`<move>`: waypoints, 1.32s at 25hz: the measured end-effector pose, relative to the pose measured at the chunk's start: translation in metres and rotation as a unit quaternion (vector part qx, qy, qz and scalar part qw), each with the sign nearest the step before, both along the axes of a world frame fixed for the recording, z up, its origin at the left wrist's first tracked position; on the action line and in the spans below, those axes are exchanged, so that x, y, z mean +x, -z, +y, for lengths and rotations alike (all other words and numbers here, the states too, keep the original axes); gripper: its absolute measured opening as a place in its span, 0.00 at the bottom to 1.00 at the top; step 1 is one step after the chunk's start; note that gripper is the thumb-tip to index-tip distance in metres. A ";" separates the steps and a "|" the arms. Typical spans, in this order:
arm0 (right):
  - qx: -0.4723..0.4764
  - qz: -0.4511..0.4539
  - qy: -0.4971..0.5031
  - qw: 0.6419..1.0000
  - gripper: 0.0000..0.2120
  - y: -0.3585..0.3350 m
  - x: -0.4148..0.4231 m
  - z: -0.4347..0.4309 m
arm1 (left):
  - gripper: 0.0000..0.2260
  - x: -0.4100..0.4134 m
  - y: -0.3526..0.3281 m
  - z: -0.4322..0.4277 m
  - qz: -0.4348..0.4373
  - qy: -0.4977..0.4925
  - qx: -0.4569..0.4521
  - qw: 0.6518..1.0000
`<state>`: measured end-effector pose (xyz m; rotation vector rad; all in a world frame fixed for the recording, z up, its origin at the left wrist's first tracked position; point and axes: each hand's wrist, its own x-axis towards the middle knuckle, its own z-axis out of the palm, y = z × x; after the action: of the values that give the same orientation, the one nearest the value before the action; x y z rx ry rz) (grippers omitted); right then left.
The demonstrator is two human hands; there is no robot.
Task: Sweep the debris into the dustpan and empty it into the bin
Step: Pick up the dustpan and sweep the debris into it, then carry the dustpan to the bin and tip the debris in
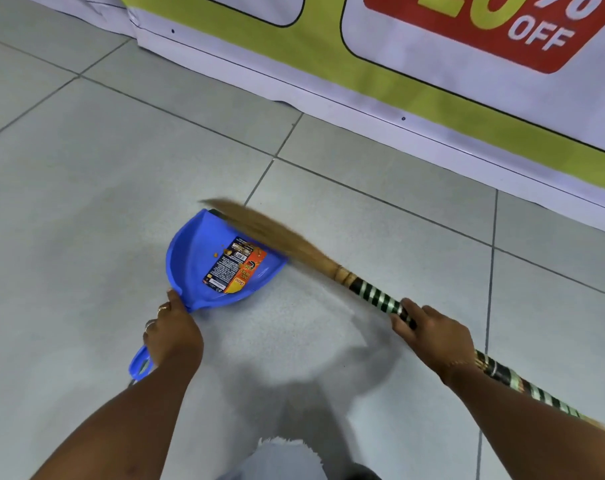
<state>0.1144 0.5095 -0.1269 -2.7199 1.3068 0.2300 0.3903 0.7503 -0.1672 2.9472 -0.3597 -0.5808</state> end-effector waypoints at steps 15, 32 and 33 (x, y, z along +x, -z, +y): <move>0.168 -0.136 0.193 0.957 0.23 -0.125 -0.008 -0.009 | 0.19 -0.115 -0.174 -0.092 0.086 -0.108 -0.167 0.976; 0.282 -0.112 0.417 0.857 0.20 -0.522 -0.251 -0.014 | 0.17 -0.354 -0.581 -0.233 0.149 0.093 -0.168 0.970; 0.286 -0.109 0.422 0.853 0.21 -0.528 -0.264 -0.020 | 0.17 -0.362 -0.582 -0.244 0.148 0.116 -0.152 0.970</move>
<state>-0.1501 0.4898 0.4008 -1.4658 1.8309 0.1676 0.0288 0.5064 0.4143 2.4967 -0.6962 -0.8917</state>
